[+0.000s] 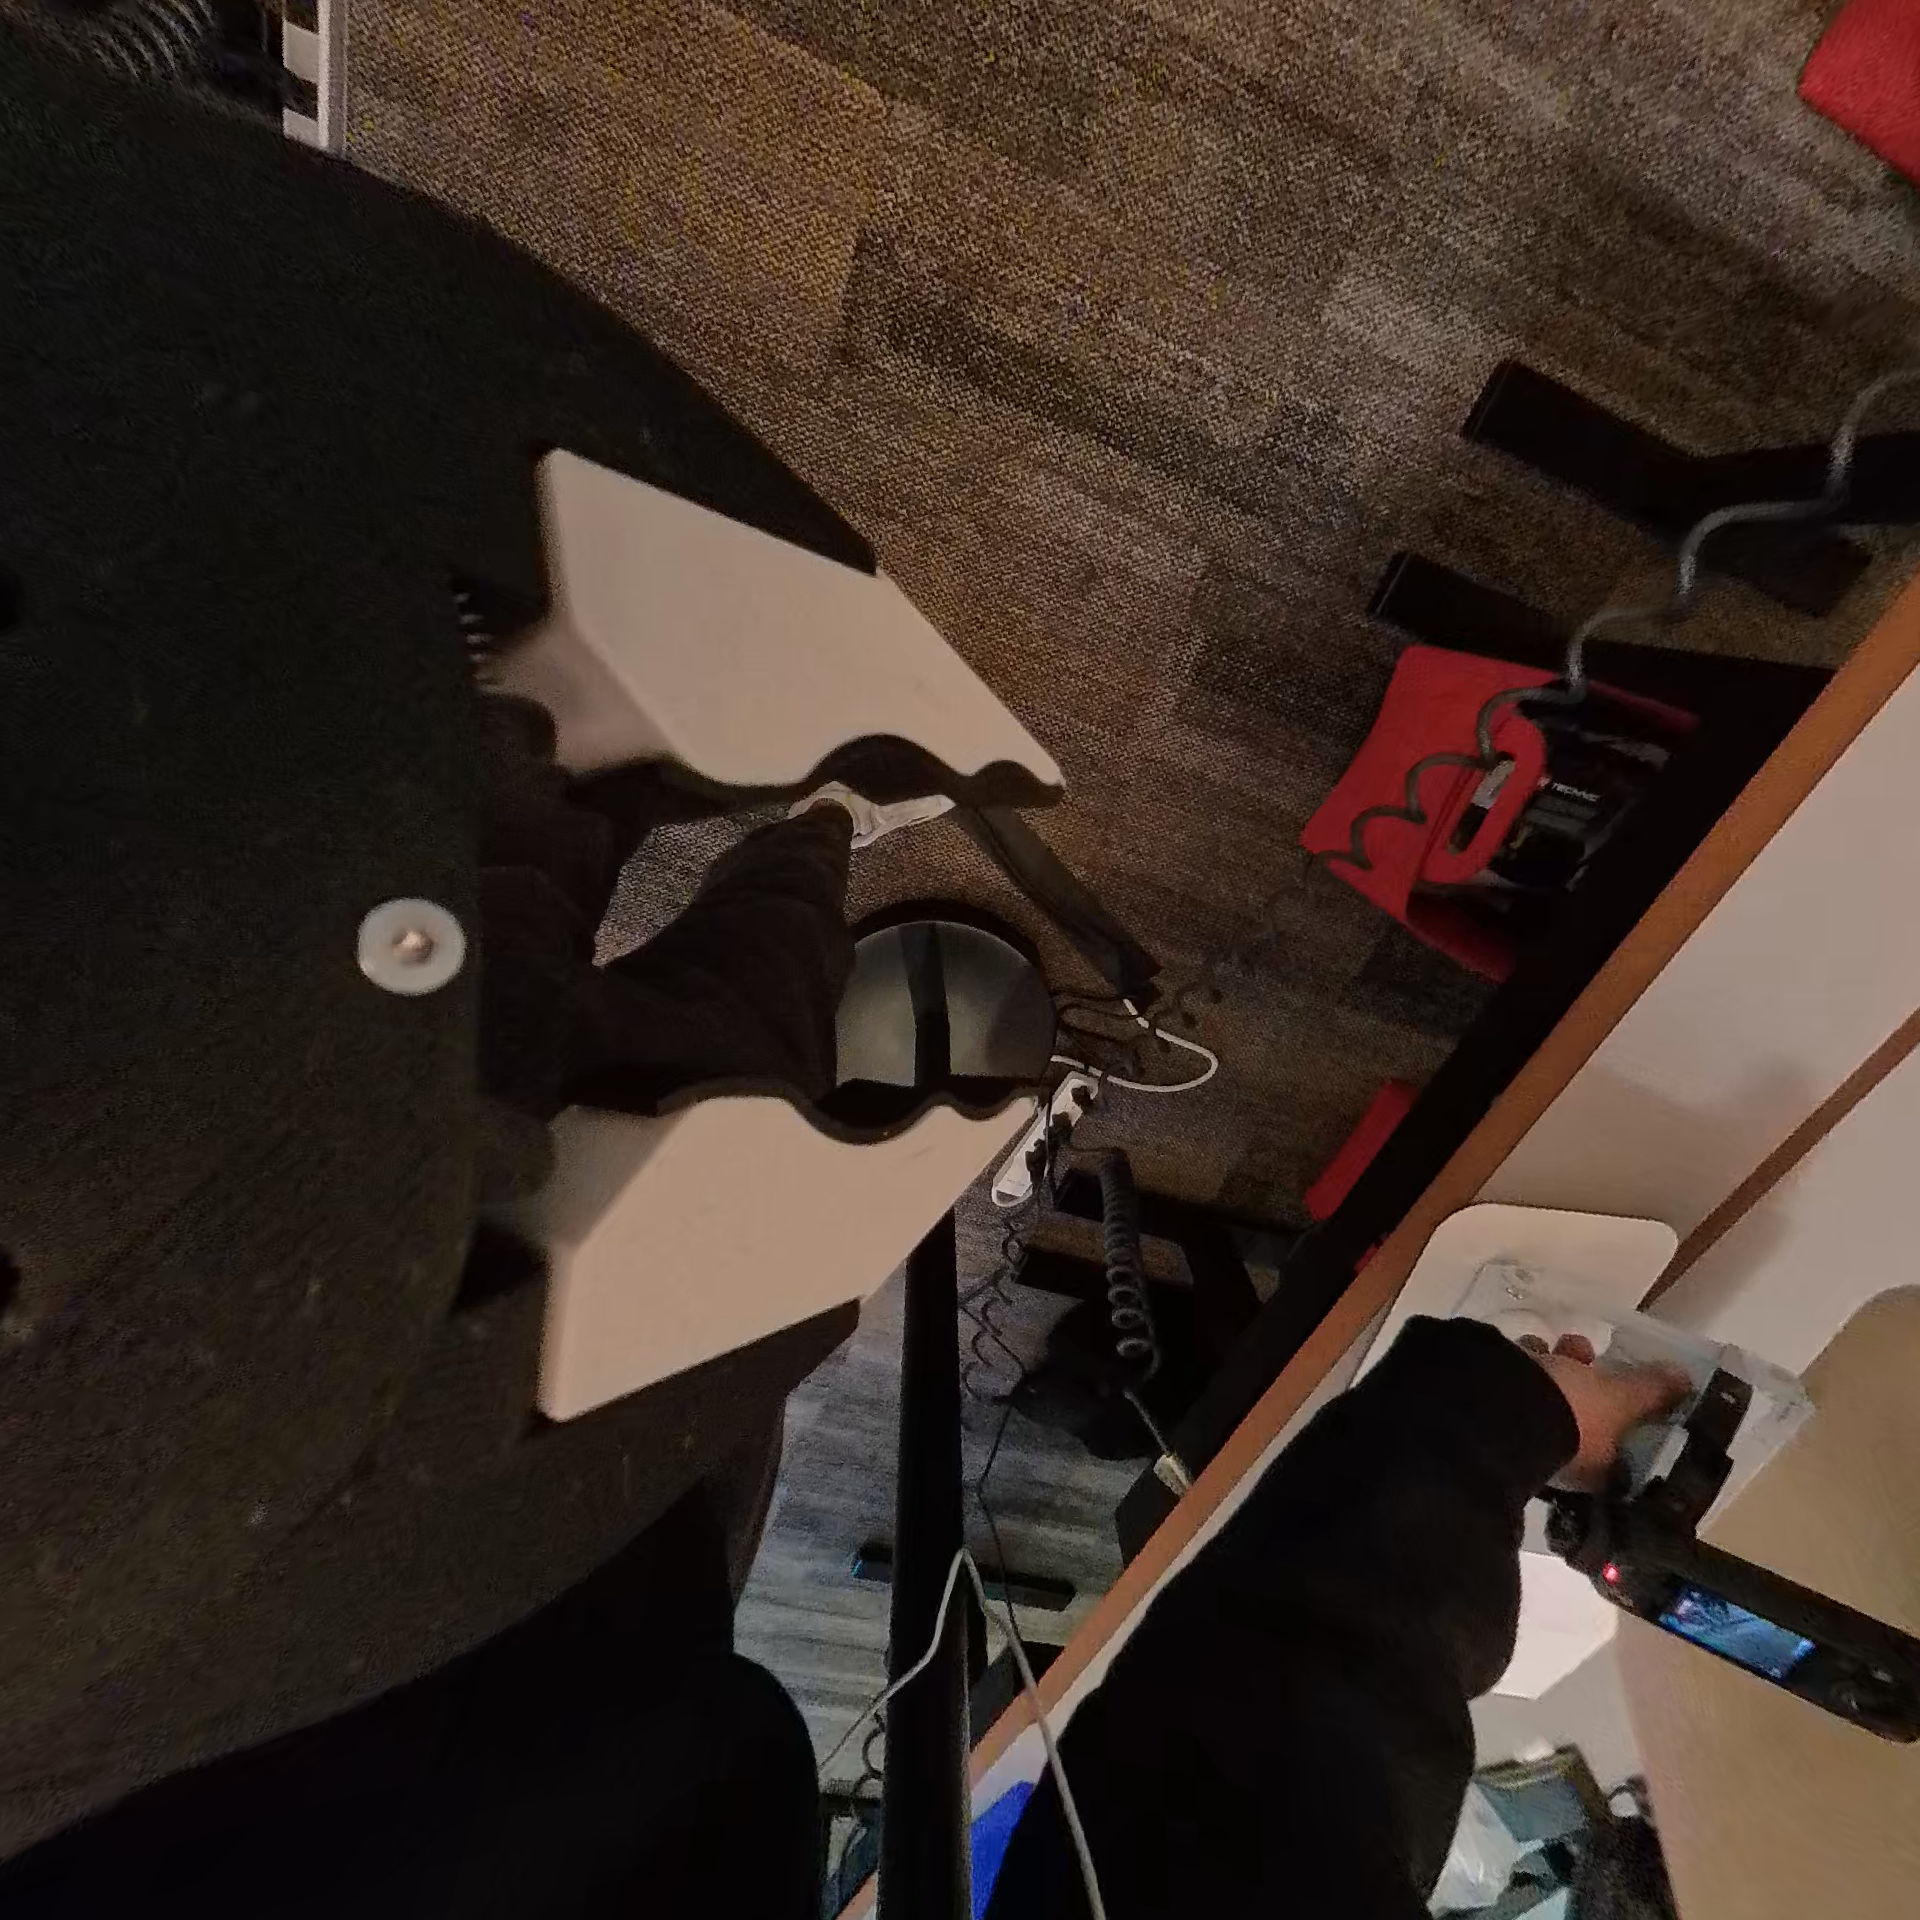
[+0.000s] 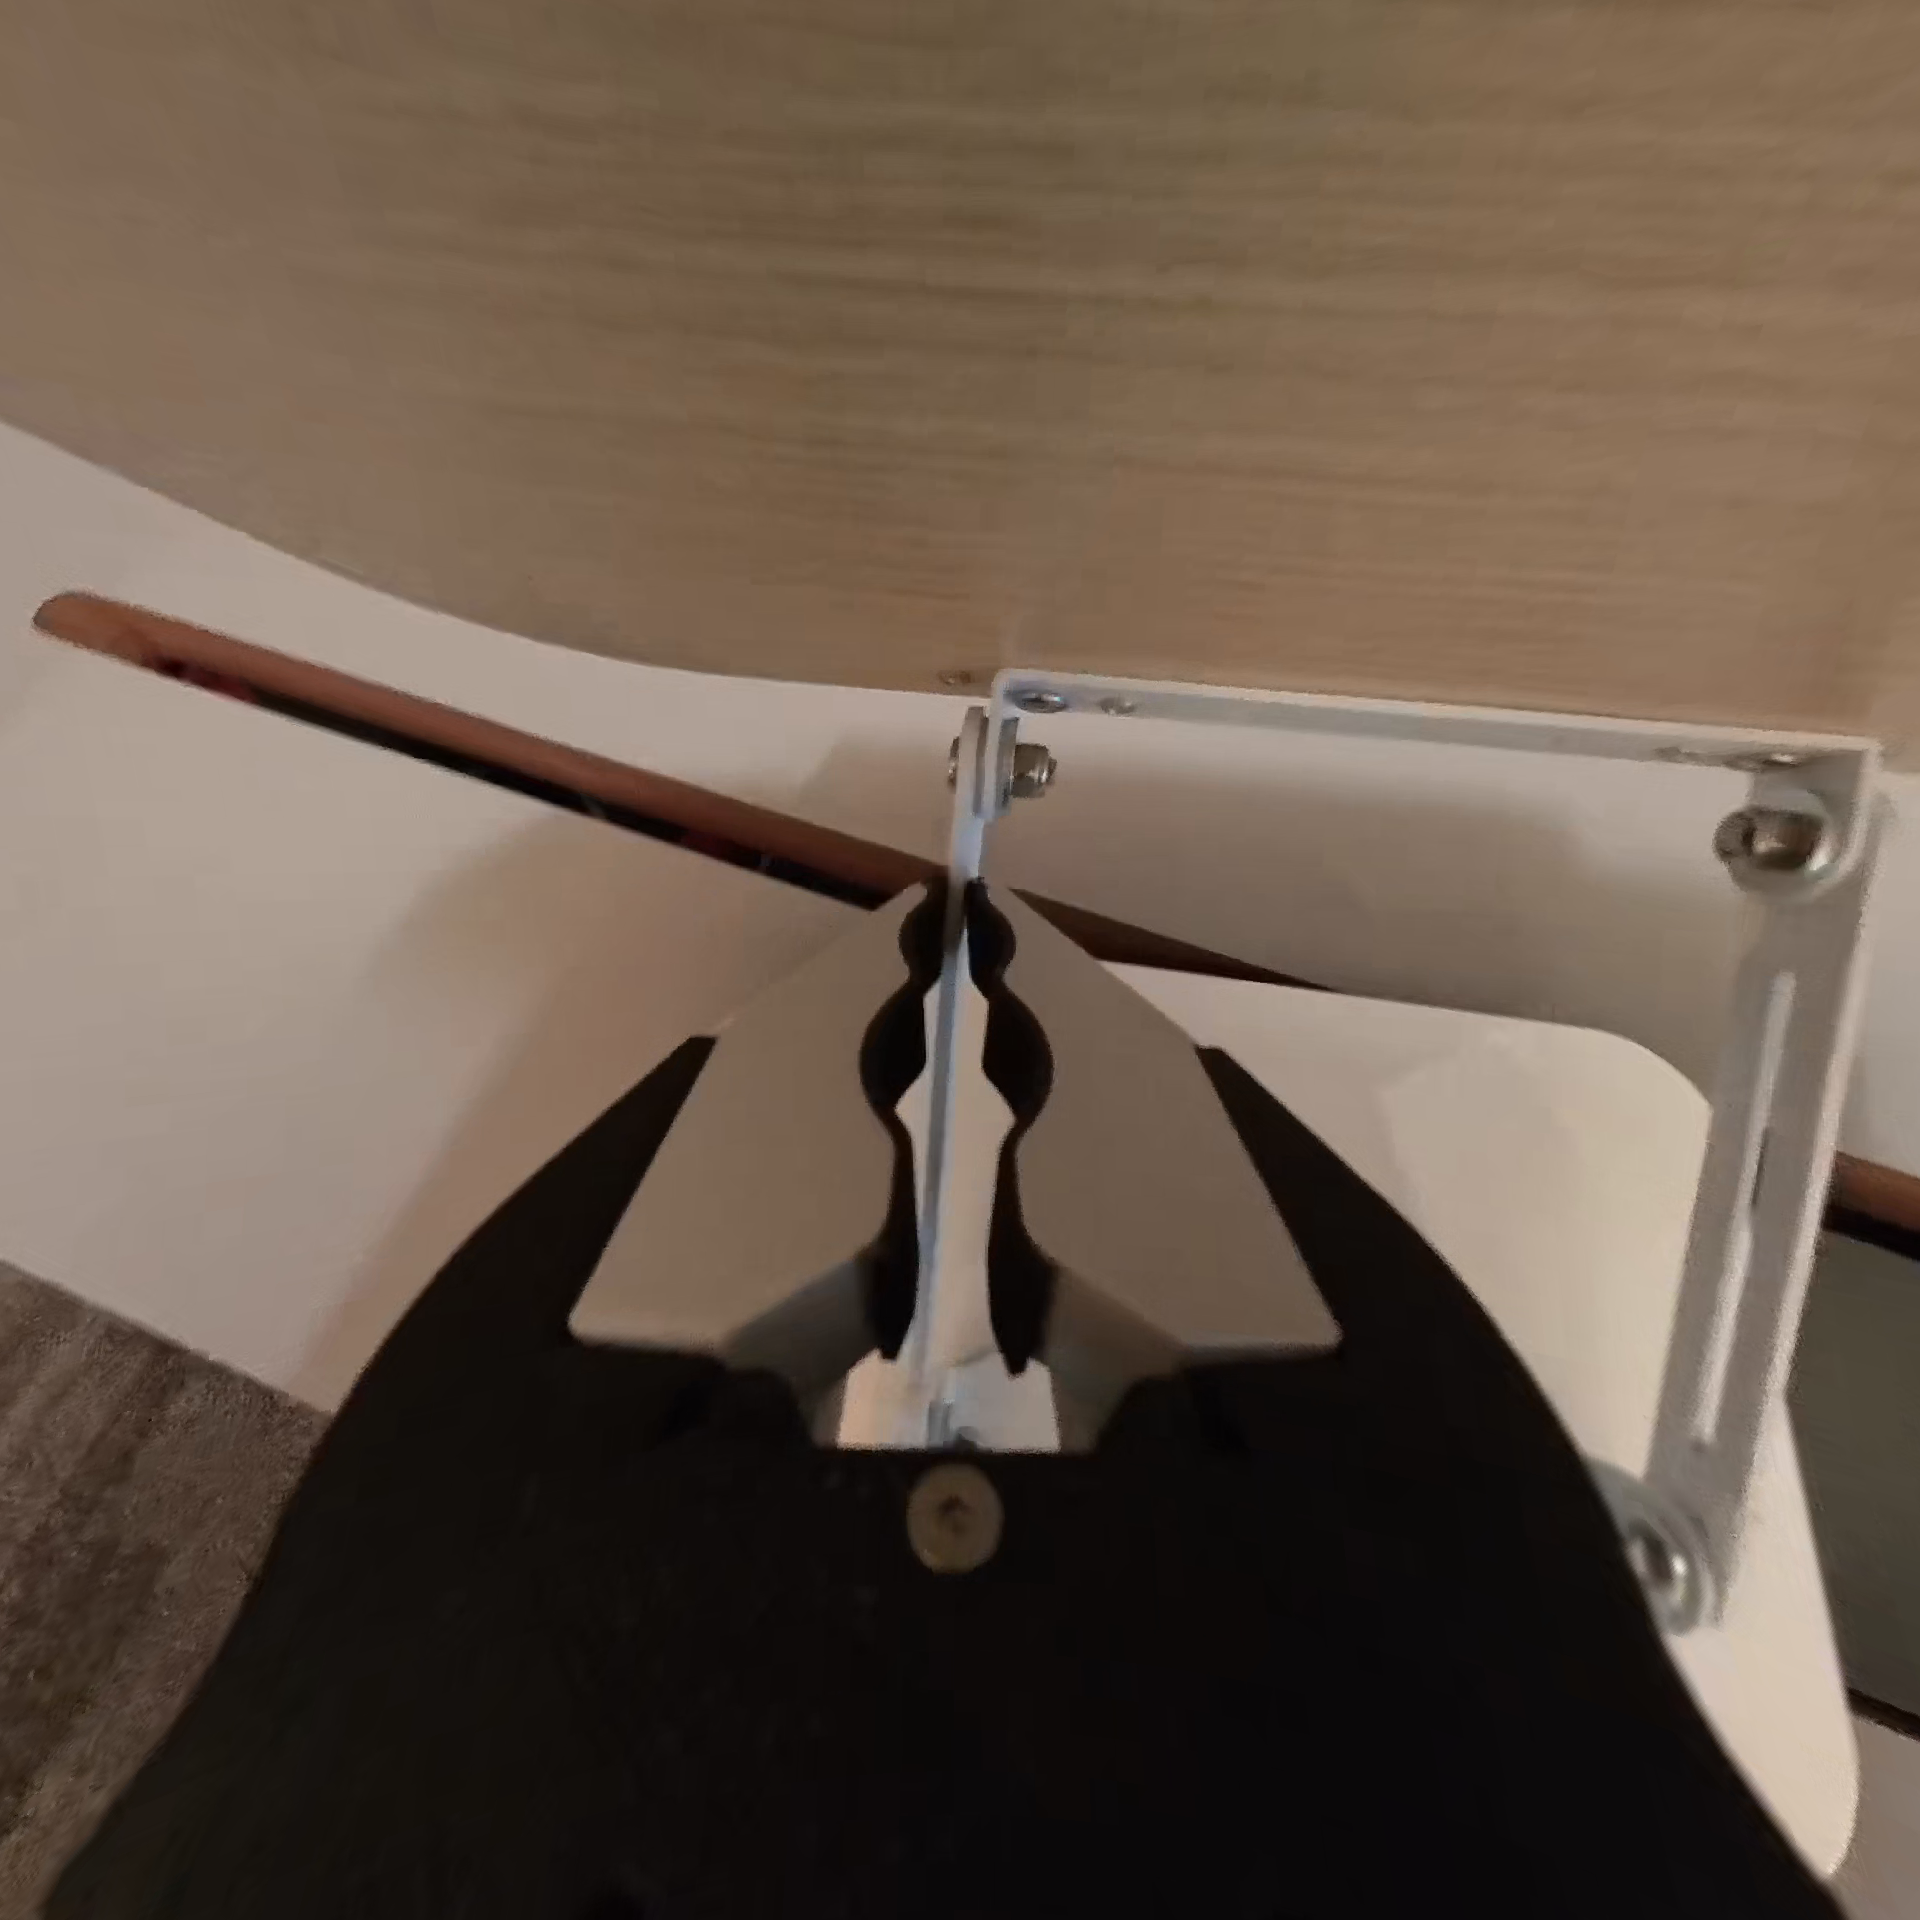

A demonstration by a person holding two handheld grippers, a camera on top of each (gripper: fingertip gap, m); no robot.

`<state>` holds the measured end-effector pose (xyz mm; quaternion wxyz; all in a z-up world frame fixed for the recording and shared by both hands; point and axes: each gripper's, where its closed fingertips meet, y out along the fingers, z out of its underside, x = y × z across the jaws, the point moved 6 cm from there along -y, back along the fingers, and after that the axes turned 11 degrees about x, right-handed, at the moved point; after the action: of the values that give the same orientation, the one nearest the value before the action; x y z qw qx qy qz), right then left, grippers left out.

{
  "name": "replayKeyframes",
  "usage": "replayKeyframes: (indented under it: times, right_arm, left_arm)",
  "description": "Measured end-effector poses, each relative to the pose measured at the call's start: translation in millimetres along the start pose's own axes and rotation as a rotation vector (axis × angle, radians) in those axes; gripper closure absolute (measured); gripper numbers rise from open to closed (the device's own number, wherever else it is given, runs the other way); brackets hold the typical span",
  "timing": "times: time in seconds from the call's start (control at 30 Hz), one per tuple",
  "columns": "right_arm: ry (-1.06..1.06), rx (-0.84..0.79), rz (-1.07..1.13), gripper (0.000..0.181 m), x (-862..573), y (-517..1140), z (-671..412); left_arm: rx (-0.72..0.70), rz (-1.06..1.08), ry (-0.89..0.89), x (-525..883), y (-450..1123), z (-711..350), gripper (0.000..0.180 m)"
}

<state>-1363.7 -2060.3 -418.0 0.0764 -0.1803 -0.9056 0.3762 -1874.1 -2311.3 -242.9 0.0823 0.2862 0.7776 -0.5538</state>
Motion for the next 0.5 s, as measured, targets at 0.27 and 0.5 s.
replayKeyframes:
  times: [0.27, 0.5]
  right_arm:
    - [-0.071, -0.003, -0.092, 0.18, 9.6, -10.8, 12.3]
    - [0.058, -0.007, -0.113, 0.177, -5.2, 1.0, 1.7]
  left_arm:
    - [0.019, 0.021, 0.053, -1.0, 3.1, -7.5, 0.13]
    - [0.028, 0.014, 0.063, 1.0, 3.2, -11.7, 0.13]
